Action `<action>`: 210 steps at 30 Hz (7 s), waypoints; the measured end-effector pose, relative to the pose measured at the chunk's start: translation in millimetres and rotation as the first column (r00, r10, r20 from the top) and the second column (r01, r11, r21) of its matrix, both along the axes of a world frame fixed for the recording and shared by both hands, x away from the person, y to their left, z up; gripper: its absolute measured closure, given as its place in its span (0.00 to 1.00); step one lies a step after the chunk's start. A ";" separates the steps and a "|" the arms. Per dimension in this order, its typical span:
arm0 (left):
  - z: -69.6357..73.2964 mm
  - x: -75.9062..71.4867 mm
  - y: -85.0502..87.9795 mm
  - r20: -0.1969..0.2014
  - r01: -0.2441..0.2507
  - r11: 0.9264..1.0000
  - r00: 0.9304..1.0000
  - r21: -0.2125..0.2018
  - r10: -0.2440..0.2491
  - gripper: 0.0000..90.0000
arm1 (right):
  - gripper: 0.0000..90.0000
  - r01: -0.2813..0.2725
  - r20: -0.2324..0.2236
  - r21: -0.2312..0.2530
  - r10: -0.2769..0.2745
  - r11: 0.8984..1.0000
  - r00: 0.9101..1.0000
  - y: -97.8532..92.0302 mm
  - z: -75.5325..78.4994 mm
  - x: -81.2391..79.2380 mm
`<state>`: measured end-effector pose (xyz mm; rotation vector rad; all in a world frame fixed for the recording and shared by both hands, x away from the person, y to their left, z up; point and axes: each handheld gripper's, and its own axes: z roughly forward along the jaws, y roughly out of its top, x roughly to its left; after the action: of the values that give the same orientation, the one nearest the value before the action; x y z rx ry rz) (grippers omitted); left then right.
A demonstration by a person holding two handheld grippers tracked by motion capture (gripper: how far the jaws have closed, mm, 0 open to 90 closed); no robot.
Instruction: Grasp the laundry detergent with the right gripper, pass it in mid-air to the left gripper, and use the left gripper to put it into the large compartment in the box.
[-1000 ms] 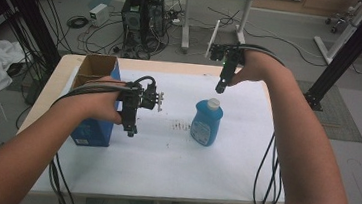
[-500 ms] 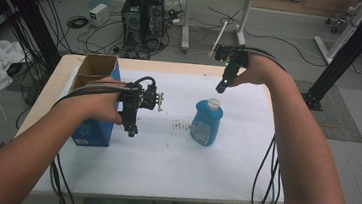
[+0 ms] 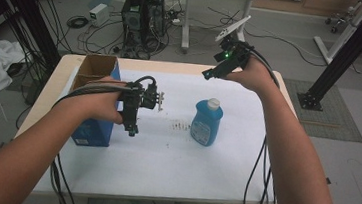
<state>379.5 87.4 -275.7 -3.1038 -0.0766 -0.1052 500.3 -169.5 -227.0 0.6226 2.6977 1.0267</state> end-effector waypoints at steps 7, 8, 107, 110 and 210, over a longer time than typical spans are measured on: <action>1.2 -3.1 0.5 0.002 -0.002 1.000 1.000 -0.015 0.002 0.13 | 0.13 0.081 0.072 0.142 -0.092 0.986 0.993 -28.1 -5.5 -5.2; 1.5 -3.3 0.2 0.002 0.005 1.000 1.000 -0.007 -0.005 0.14 | 0.13 0.097 0.067 0.149 -0.108 0.984 0.992 -36.9 -8.4 -6.6; 10.3 -22.3 5.0 0.025 0.037 0.998 0.999 -0.045 -0.036 0.14 | 0.14 0.133 0.055 0.317 -0.159 0.939 0.986 -28.2 -191.3 -116.9; 10.6 -22.0 4.6 0.020 0.048 0.998 0.999 -0.034 -0.047 0.14 | 0.14 0.138 0.046 0.318 -0.161 0.938 0.986 -27.9 -191.2 -117.4; 32.4 -33.6 -27.7 -0.020 0.110 0.991 0.994 -0.076 -0.111 0.13 | 0.50 -0.346 0.079 0.287 0.338 0.893 0.938 43.6 -153.3 -158.1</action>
<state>345.8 59.7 -243.3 -3.1827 0.0946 -0.0686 342.3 -125.9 -380.3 0.1677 2.7081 1.5356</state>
